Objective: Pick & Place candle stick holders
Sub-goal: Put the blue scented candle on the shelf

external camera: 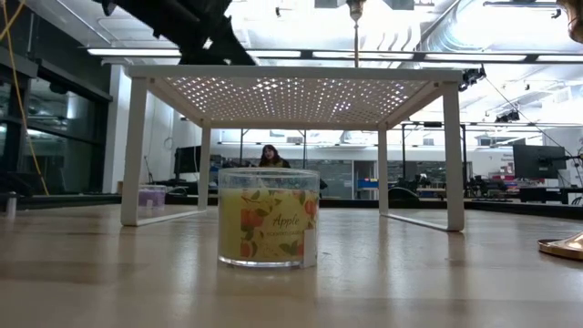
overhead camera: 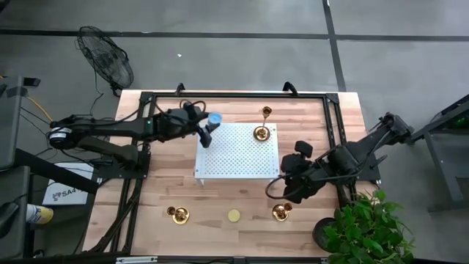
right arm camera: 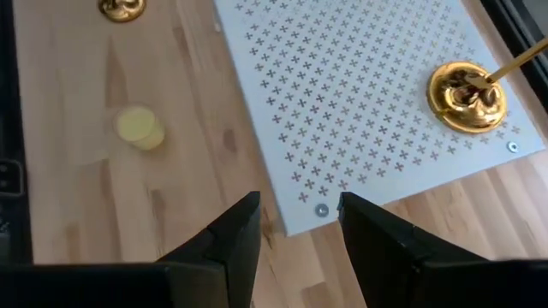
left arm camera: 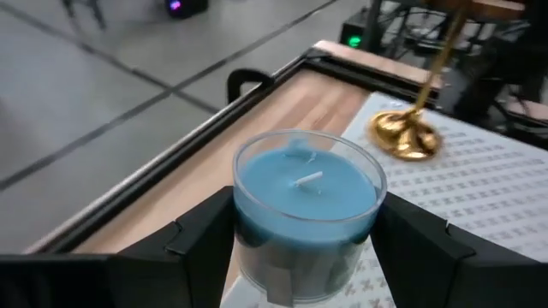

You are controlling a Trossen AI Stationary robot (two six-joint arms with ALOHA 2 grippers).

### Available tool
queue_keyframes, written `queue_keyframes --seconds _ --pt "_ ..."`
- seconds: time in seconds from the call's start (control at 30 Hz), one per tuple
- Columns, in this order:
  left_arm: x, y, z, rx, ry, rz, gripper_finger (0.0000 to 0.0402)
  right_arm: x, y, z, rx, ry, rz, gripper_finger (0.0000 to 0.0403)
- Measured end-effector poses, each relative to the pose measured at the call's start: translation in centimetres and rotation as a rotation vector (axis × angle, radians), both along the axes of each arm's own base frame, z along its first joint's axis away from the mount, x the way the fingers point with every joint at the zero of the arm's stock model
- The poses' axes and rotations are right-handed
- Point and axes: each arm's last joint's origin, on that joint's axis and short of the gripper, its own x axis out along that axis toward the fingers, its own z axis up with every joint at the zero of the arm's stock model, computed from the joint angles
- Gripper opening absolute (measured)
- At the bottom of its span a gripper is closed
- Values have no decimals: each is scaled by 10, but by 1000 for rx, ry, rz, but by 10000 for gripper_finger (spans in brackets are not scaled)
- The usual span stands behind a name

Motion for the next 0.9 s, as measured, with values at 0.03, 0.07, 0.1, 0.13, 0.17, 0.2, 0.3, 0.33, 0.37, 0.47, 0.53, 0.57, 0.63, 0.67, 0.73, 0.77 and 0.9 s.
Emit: queue_keyframes --seconds 0.03,0.07,0.1,0.13,0.17,0.2,0.3,0.33,0.37,0.47,0.53,0.57,0.63,0.67,0.73,0.77,0.9 --pt "0 -1 -3 -12 3 13 233 0 0 0 -5 -3 -7 154" --pt "-1 -2 -5 -16 5 30 233 0 -1 0 -10 -8 -12 154" --pt "-1 -4 -7 -16 4 46 233 0 -1 0 -18 -15 -17 154" --pt "-1 -6 -10 -16 4 59 233 0 -1 0 -29 -20 -23 154" --pt "-2 -9 -13 -17 7 73 233 0 -2 0 -39 -25 -29 154" --pt "-2 -12 -16 -19 11 87 233 0 -2 0 -49 -31 -35 154" --pt "-4 -19 -25 -21 14 128 233 0 -3 0 -69 -41 -45 154" --pt "-4 -22 -25 -16 12 133 233 0 -3 1 -75 -44 -47 154" --pt "-4 -24 -25 -10 10 136 233 0 -3 1 -81 -46 -50 154" --pt "-4 -29 -26 1 12 128 233 0 -3 1 -100 -50 -50 154" --pt "-3 -32 -26 -1 11 124 233 1 -4 1 -107 -52 -49 154" --pt "-3 -33 -26 -5 9 126 233 1 -4 1 -114 -56 -52 154" --pt "-3 -34 -28 -3 11 140 233 1 -4 1 -125 -62 -57 154" --pt "-3 -35 -27 2 9 147 233 1 -4 1 -129 -64 -60 154" --pt "-2 -36 -29 11 9 170 233 1 -4 2 -137 -68 -64 154" --pt "-2 -35 -30 13 15 178 233 1 -5 2 -138 -69 -65 154" --pt "-2 -36 -29 -13 -7 186 233 1 -5 2 -140 -70 -66 154"
